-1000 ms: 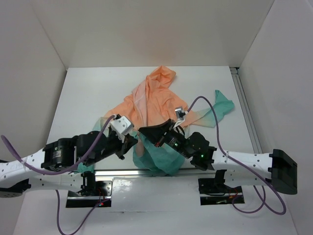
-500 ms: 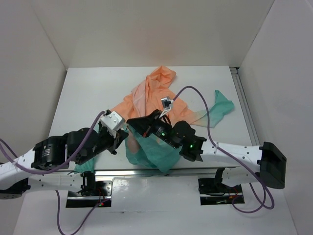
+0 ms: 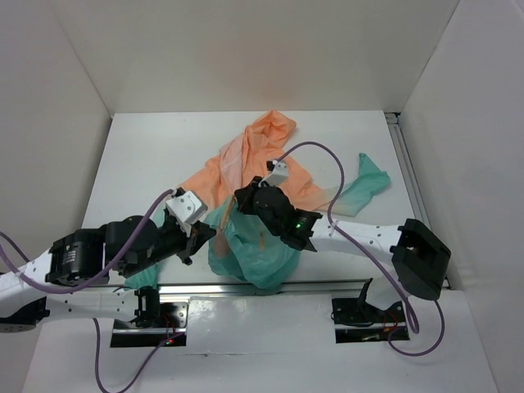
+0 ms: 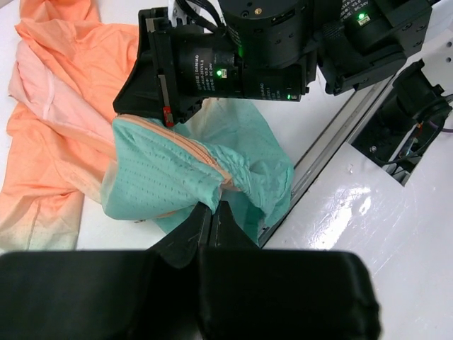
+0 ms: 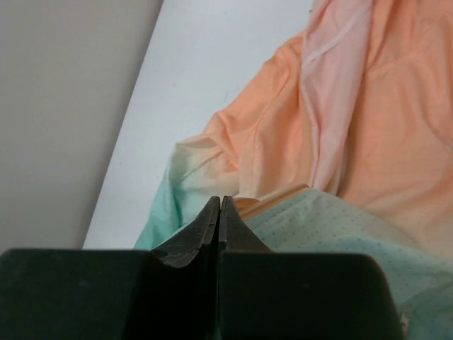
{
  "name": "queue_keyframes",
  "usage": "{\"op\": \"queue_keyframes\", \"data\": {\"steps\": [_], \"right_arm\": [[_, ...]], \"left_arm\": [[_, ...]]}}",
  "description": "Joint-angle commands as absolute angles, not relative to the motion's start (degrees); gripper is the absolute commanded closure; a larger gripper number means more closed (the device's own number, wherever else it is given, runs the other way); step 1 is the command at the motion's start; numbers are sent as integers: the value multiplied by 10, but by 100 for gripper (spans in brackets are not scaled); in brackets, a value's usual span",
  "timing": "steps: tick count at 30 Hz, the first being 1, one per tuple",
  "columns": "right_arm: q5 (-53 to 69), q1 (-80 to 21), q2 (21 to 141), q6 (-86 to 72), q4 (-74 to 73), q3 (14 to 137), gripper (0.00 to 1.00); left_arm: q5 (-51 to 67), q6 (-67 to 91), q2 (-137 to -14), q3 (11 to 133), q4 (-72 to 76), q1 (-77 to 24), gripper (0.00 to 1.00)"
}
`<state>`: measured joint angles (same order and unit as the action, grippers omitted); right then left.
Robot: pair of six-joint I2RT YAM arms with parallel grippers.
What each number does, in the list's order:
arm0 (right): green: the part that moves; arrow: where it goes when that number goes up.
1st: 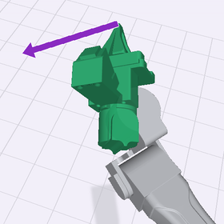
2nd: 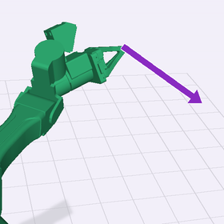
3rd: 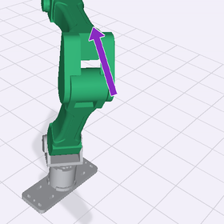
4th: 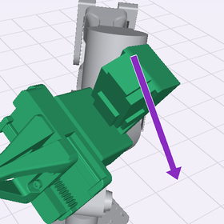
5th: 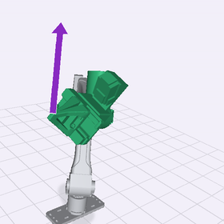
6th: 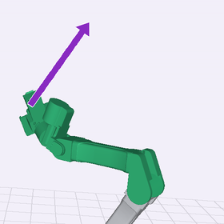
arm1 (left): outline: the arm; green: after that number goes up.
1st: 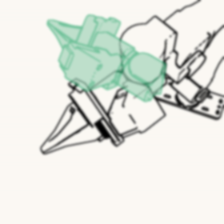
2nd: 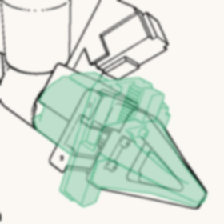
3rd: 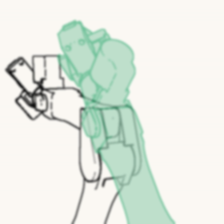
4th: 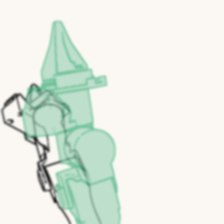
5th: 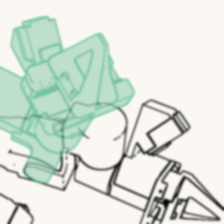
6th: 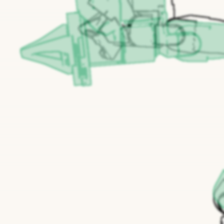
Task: Zip up the jacket
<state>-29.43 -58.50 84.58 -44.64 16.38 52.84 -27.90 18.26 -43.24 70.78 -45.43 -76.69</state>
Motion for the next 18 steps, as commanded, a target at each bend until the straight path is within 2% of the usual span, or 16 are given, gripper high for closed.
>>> {"op": "queue_keyframes", "data": {"steps": [1, 6, 7, 9, 10, 11, 18], "right_arm": [[-398, -579, 844, -432, 121, 548, 100], [-428, -579, 811, -361, 198, 508, 100], [-411, -579, 804, -318, 239, 508, 100], [-403, -579, 793, -279, 239, 523, 100], [-396, -579, 784, -229, 239, 546, 100], [-390, -585, 784, -206, 239, 558, 100], [-367, -630, 722, -96, 189, 618, 100]], "left_arm": [[-255, 188, -421, 739, -403, -774, 100], [-286, 208, -421, 728, -410, -774, 100], [-297, 214, -421, 728, -415, -774, 93], [-303, 245, -430, 735, -439, -774, 68], [-298, 252, -438, 735, -445, -774, 44], [-290, 257, -438, 735, -445, -774, 1], [-323, 277, -396, 677, -416, -774, 0]]}}
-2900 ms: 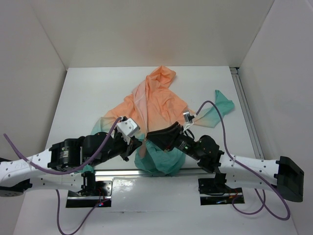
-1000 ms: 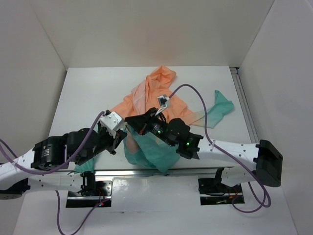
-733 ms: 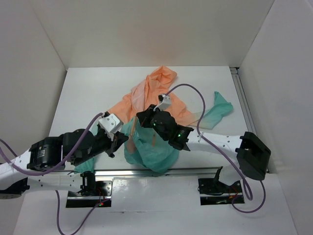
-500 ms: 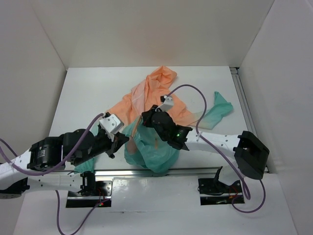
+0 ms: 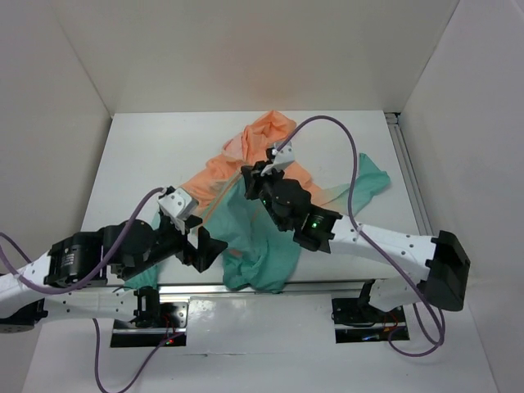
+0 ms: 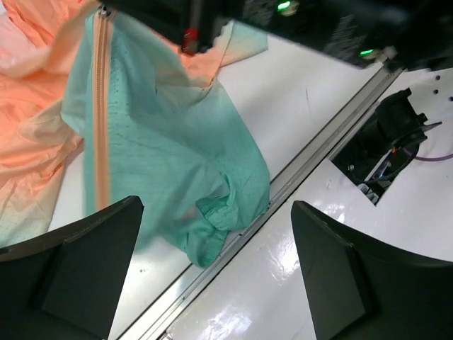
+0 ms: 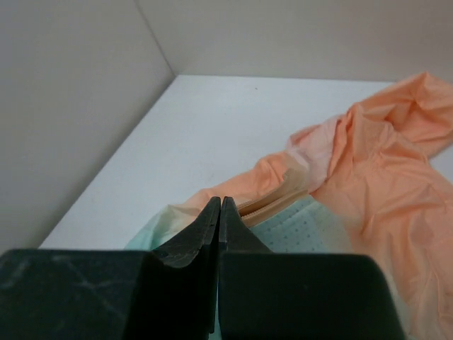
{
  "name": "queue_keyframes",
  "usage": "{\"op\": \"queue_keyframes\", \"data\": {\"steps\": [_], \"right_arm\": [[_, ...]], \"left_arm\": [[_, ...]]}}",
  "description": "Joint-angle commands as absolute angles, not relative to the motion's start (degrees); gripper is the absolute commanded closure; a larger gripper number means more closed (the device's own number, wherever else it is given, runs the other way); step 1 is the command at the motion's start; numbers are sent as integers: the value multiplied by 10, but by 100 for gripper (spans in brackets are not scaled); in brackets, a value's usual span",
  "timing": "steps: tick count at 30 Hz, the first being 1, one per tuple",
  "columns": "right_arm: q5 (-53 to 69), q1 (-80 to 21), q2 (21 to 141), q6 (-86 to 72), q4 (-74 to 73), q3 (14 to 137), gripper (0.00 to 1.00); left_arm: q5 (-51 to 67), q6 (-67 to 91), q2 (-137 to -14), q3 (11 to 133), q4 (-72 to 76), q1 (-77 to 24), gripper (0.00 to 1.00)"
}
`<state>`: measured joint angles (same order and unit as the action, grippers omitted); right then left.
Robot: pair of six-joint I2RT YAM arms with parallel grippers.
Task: Zip up the jacket
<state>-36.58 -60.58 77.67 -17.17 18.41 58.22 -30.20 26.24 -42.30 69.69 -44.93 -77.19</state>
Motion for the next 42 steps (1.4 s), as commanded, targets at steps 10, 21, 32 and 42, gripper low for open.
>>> {"op": "queue_keyframes", "data": {"steps": [10, 21, 32, 42], "right_arm": [[-402, -745, 666, -48, 189, 623, 100], [-363, -794, 574, -62, 142, 608, 100], [-324, -794, 509, -73, 66, 619, 100], [-274, -794, 510, -91, 44, 631, 100]], "left_arm": [[-323, 214, -445, 620, -312, -774, 0], [-406, 174, -436, 606, -294, -774, 0], [-317, 92, -416, 635, -277, -774, 0], [-201, 20, -421, 594, -144, -774, 0]]}}
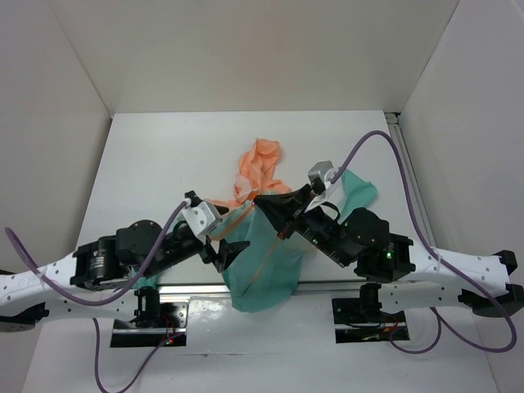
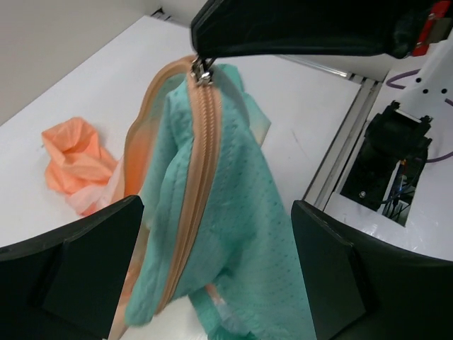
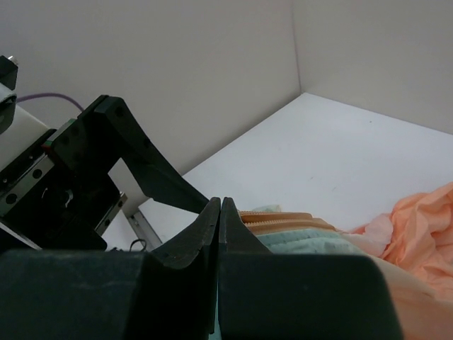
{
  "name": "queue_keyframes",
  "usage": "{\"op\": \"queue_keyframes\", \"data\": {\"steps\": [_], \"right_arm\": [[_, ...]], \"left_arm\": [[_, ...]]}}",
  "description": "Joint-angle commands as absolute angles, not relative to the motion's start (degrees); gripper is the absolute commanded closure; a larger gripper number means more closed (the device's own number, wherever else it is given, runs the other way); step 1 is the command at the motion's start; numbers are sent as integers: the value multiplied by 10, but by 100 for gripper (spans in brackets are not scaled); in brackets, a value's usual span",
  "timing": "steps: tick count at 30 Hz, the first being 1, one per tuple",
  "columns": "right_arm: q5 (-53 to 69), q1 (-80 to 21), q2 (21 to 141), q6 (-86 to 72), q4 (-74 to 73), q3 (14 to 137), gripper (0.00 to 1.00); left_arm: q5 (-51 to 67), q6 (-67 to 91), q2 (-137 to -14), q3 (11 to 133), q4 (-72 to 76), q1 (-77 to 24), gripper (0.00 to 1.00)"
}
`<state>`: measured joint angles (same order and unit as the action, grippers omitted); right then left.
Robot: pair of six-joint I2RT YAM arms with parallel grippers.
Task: Zip up the jacket
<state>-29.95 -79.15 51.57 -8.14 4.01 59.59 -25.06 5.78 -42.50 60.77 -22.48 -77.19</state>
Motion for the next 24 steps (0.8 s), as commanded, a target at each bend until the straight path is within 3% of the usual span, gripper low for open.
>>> {"op": "queue_keyframes", "data": {"steps": [1, 10, 12, 13, 14, 17, 24], "right_arm": [[-265, -794, 510, -97, 44, 631, 100], [-218, -794, 540, -121, 63, 631, 100], [-212, -794, 540, -121, 69, 631, 100], [-218, -794, 540, -127, 75, 626, 100], [-218, -794, 540, -127, 75, 626, 100], [-255, -794, 534, -121, 81, 620, 100], [-387, -794, 544, -69, 141, 584, 100]], "left_arm": [[-201, 20, -415, 581, -135, -774, 0], [-231, 15, -442, 552, -77, -774, 0], [-231, 8, -452, 558, -83, -774, 17], [-231, 15, -457, 565, -91, -774, 77], [-260, 31, -469, 579, -98, -774, 92], [-293, 52, -475, 594, -137, -774, 100], [-316, 98, -451, 641, -209, -774, 100]]}}
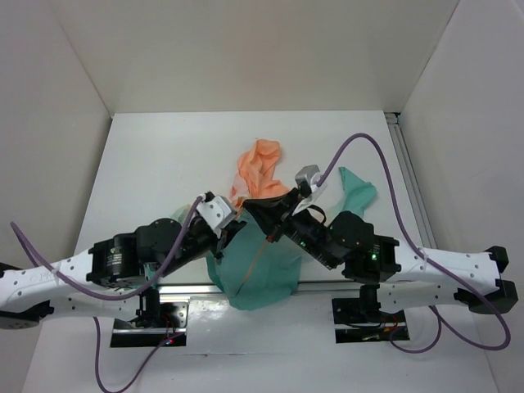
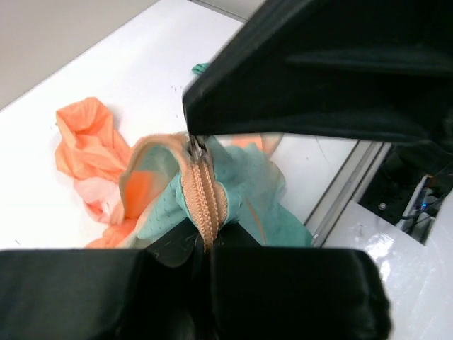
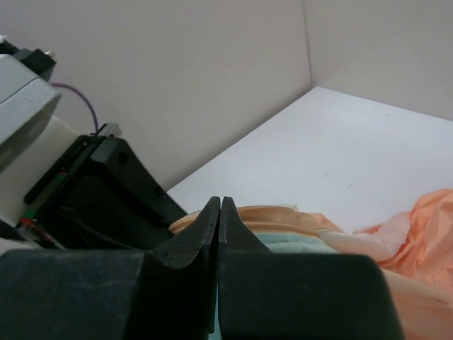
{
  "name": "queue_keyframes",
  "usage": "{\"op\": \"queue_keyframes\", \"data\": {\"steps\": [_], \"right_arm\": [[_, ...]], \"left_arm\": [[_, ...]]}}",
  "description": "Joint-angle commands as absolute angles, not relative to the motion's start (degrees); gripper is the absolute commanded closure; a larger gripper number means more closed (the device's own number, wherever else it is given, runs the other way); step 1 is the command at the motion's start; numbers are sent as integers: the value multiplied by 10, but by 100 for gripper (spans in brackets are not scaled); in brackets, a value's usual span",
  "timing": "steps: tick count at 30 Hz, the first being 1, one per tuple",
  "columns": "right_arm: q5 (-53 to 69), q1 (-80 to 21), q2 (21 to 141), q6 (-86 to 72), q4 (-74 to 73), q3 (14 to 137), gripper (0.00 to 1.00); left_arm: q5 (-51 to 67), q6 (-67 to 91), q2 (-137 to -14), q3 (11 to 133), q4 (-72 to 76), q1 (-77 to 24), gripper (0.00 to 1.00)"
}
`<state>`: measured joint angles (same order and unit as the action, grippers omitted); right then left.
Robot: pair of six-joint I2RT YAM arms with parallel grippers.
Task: Zip up the jacket
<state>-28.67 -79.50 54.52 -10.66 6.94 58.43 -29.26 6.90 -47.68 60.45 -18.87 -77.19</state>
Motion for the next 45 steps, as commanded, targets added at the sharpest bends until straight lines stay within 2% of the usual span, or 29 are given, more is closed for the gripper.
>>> {"op": "queue_keyframes", "data": {"steps": [1, 4, 8, 14, 22, 35, 45], "right_arm": [[-414, -794, 557, -52, 155, 578, 100], [-482, -782, 586, -10, 206, 565, 100], [-496, -698, 622, -13, 234, 559, 100], [-472, -577, 672, -48, 260, 559, 100], [-386, -356, 758, -107, 223, 631, 100], [-368, -201, 831, -137, 210, 687, 100], [-362, -128, 870, -163, 197, 722, 100]], "left_arm": [[-310, 105, -446, 649, -214, -774, 100], [-310, 117, -430, 665, -233, -774, 100], [-310, 122, -419, 679, -268, -774, 100], [-310, 148, -409, 707, -315, -774, 100], [-321, 183, -397, 721, -375, -774, 100], [-369, 211, -366, 744, -434, -774, 100], [-408, 228, -346, 751, -462, -774, 100]]}}
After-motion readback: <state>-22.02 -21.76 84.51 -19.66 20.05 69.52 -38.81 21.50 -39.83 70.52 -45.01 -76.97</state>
